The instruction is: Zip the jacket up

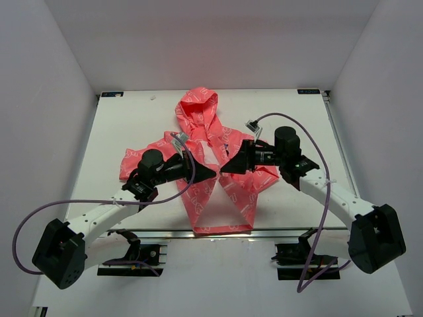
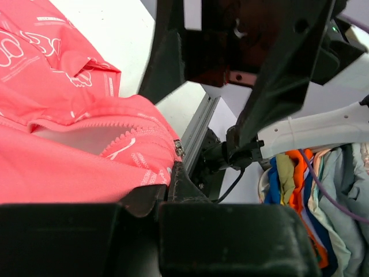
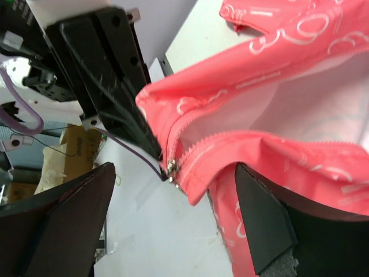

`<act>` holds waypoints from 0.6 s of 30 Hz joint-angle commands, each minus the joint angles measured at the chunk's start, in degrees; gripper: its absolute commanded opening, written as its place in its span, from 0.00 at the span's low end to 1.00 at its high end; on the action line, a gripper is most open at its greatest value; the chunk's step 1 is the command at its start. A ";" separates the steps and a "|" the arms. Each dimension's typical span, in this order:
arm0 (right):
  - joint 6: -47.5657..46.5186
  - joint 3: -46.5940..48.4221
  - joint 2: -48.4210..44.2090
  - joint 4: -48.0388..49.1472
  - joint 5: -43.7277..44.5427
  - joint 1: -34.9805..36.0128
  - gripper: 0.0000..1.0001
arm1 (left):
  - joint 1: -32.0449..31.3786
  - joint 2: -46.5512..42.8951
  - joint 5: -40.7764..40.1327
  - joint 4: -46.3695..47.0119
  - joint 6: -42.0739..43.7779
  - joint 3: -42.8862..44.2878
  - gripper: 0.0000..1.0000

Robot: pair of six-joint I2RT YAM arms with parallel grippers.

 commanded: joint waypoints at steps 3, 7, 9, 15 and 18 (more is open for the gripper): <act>-4.63 -1.14 -6.95 -6.52 3.37 -0.23 0.89 | -0.28 0.20 -0.15 6.01 -3.55 -0.39 0.00; -7.97 -1.48 -10.72 -15.21 7.59 -0.23 0.89 | -0.28 0.03 -0.33 5.48 -3.64 -0.30 0.00; -7.98 -2.88 -13.18 -18.03 8.39 -0.14 0.89 | -0.28 -0.15 -0.42 5.31 -3.82 -0.39 0.00; -3.50 -6.05 -18.29 -16.73 7.51 3.10 0.89 | -0.28 -1.11 -0.94 5.57 -4.52 -1.36 0.00; -0.79 -7.28 -18.12 -12.53 9.26 6.61 0.89 | -0.28 -1.55 -0.95 6.53 -5.13 -2.32 0.00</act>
